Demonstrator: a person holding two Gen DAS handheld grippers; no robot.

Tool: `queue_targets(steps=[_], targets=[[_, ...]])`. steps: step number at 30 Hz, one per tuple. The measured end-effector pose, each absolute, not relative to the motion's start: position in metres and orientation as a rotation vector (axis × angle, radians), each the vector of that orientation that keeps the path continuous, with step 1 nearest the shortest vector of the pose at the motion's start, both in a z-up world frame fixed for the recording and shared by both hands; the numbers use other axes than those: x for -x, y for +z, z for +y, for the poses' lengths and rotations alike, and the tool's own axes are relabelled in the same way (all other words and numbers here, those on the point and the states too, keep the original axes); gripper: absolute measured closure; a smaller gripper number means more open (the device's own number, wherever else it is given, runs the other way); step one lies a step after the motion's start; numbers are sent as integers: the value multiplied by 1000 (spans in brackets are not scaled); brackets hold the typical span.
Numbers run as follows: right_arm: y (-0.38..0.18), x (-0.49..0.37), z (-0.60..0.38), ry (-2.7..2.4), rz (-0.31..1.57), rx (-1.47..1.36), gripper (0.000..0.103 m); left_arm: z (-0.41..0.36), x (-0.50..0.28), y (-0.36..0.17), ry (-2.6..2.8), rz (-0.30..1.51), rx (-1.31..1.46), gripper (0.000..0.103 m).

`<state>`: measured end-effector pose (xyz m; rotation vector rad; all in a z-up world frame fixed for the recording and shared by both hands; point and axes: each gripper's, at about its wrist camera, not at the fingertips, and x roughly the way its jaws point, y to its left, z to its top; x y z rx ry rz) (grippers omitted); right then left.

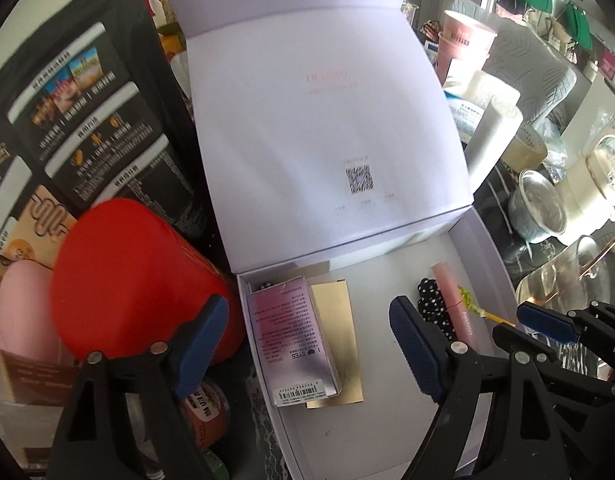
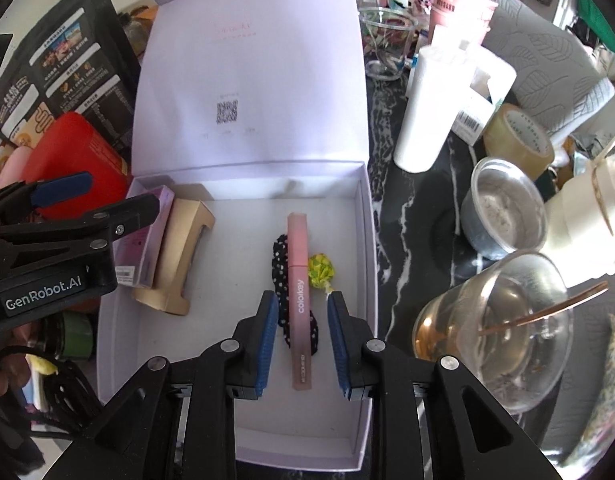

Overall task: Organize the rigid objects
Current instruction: 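Open the left tool on the purple box while right tool releases the lip gloss, then withdraw both tools from the lavender box back over the table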

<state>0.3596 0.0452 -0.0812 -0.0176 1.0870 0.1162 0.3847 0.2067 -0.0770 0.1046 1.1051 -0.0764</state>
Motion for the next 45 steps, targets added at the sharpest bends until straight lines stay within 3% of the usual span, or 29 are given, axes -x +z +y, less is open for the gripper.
queue_targets(steps=[9, 13, 18, 20, 45], targets=[[-45, -345, 43, 101, 1008, 29, 66, 210, -367, -35, -95, 1044, -89, 20], [-30, -336, 43, 89, 970, 35, 53, 209, -359, -17, -92, 1011, -87, 19], [-9, -321, 43, 77, 908, 51, 45, 209, -346, 5, -68, 951, -102, 6], [1, -313, 43, 56, 881, 67, 38, 209, -341, 14, -64, 930, -101, 5], [73, -195, 15, 5, 702, 31, 32, 171, -238, 93, -164, 802, -100, 5]])
